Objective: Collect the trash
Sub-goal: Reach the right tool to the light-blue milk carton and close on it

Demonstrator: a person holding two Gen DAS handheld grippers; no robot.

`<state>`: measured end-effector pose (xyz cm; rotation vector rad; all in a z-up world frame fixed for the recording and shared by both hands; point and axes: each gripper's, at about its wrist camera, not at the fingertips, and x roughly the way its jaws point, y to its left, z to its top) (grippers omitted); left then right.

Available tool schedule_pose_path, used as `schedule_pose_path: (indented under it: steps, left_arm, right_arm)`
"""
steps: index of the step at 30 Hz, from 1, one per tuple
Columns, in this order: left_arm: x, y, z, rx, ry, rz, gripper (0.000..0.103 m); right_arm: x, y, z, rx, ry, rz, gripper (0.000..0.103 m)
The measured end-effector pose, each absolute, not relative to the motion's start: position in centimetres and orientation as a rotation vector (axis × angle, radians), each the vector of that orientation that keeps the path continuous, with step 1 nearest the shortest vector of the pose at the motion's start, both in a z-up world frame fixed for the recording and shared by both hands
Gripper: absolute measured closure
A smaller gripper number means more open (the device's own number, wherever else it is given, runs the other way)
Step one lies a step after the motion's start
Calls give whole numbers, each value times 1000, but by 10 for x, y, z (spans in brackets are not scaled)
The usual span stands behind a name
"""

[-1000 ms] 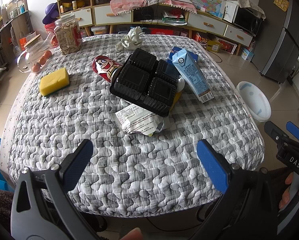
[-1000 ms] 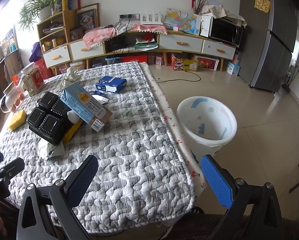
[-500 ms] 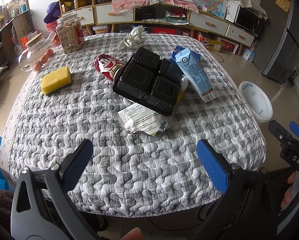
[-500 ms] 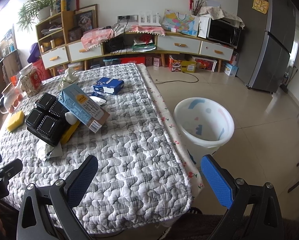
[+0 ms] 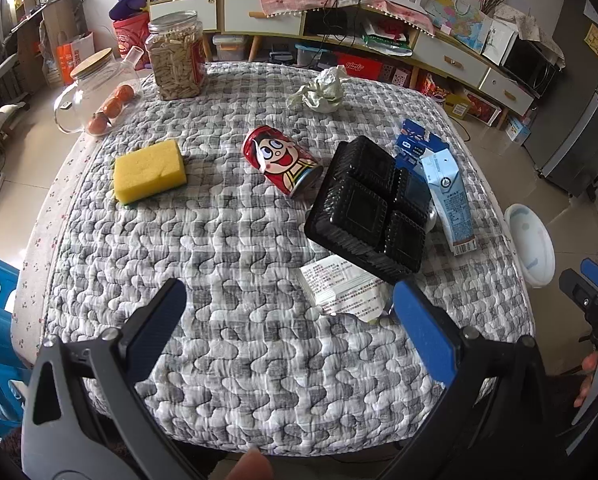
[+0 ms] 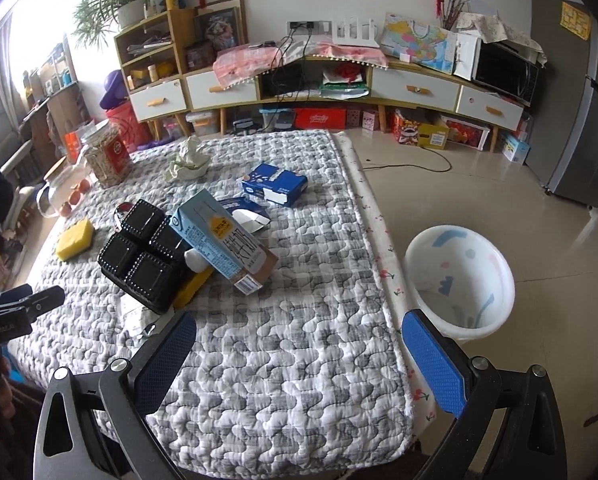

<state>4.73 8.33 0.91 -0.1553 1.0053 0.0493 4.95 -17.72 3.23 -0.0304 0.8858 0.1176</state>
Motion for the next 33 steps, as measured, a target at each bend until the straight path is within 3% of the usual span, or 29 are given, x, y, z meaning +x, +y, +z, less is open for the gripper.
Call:
schedule_pose_path:
  steps: [13, 18, 20, 22, 33]
  left_arm:
    - [106, 134, -14, -118, 1083, 115, 1]
    - [126, 151, -23, -155, 1108, 133, 4]
    - [136, 152, -27, -189, 1123, 107, 5]
    - [146, 151, -29, -215, 1126, 88, 6]
    - [194, 132, -45, -314, 1145, 48, 25]
  right_arm:
    - [150, -99, -28, -315, 1097, 389, 2]
    - [174, -82, -48, -382, 1141, 402, 22]
    - [182, -76, -53, -404, 1150, 396, 42]
    - [188, -74, -55, -421, 1150, 385, 52]
    - [203, -102, -28, -249, 1122, 335, 65]
